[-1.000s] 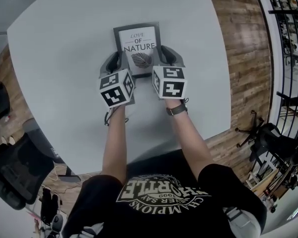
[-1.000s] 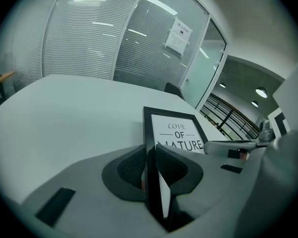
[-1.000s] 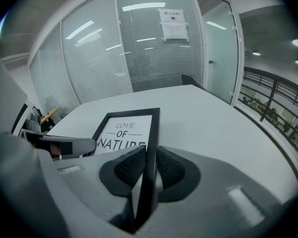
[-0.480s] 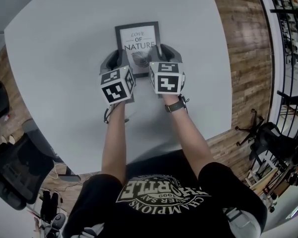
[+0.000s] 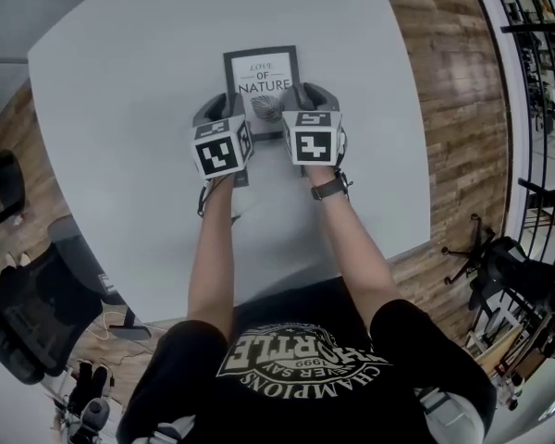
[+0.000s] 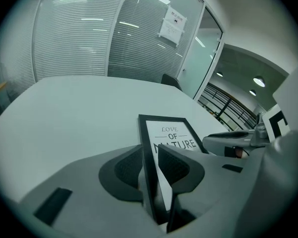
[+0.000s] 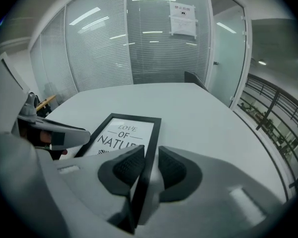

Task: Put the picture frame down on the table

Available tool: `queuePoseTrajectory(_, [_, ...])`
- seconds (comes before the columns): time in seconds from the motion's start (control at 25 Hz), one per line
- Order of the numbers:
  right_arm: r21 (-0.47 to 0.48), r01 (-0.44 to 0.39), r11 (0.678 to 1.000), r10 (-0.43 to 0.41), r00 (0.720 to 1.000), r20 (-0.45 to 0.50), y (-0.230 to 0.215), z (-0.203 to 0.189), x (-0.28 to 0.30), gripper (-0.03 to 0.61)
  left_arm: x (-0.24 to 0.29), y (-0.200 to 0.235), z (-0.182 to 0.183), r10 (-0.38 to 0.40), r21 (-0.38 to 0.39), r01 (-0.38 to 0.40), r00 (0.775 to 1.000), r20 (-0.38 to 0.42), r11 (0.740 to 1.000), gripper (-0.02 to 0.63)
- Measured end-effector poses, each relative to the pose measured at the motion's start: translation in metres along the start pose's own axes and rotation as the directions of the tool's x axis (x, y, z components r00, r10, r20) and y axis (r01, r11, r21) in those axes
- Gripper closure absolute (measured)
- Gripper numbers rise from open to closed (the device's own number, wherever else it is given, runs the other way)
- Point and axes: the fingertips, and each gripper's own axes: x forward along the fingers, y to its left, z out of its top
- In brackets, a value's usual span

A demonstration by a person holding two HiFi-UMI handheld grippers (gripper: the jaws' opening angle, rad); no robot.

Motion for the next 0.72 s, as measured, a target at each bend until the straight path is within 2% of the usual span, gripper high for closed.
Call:
queuePoseTrajectory(0.32, [-0.005, -0.014, 1.000, 0.014, 0.987, 0.159, 0.021, 0.022, -0.101, 0.492, -0.101, -0.027, 0.010, -0.022, 0.017, 0.019, 0.990, 0.141, 1.000, 0.518])
queuePoseTrajectory(0.48, [-0.020, -0.055, 0.998, 0.059, 0.960, 0.275, 0.036, 0.034, -0.161, 0.494, -0.157, -0.050, 0.016, -0.056, 0.046, 0.047, 0.974, 0.220, 0.998, 0.534])
queuePoseTrajectory(0.72, [-0.035, -0.078, 0.996, 0.085, 0.915, 0.396, 0.069, 0.030, -0.254, 0.495, -0.255, -0.076, 0.011, -0.089, 0.127, 0.048, 0.936, 0.340, 0.991, 0.548])
